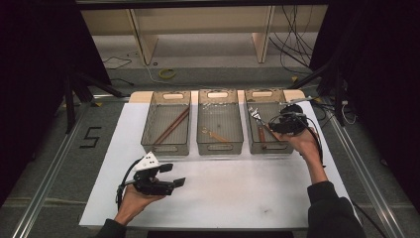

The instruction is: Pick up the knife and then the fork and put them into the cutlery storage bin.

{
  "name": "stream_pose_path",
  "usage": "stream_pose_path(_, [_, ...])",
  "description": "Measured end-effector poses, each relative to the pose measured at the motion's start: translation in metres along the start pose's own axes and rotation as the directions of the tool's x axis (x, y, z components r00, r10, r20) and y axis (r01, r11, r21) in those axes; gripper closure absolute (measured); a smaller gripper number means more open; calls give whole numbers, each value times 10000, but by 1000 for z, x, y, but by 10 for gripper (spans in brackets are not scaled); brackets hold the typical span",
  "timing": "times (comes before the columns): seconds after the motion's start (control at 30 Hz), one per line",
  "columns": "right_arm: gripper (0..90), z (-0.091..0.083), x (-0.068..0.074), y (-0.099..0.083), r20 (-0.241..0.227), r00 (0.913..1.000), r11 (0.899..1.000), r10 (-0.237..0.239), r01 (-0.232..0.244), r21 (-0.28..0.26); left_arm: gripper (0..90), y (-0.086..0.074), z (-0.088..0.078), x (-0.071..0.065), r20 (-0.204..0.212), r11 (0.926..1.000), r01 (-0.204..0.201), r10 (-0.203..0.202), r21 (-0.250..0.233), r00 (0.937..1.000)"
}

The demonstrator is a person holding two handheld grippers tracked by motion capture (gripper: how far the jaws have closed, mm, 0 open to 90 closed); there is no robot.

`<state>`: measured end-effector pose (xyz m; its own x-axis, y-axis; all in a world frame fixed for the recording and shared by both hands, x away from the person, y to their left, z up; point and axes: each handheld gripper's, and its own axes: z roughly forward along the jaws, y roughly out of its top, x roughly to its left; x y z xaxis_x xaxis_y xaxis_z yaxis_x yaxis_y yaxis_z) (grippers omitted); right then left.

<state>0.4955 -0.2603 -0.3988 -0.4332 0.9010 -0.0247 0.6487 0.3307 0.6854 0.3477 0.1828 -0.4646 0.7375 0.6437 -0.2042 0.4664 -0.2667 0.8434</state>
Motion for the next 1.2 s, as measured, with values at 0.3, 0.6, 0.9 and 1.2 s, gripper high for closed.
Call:
stream_pose_path(0.3, [379,-23,25,-9,-1182,9929,9938,-125,-6,-1108,238,-1,0,1,28,10000,-32,32,-6,10000])
stream_pose_path(0.6, [324,-37,49,-27,-2191,9755,9813,-193,-235,-1910,238,-1,0,1,40,10000,-62,62,-78,10000])
stream_pose_path(0.9, [291,-43,69,-44,-2697,9619,9740,-457,-171,-2261,238,0,0,1,81,10000,16,-16,-76,10000])
stream_pose_path(1.2, [269,-49,81,-64,-3282,9422,9687,-681,-163,-2478,237,-1,0,1,150,9999,106,-105,-107,9998])
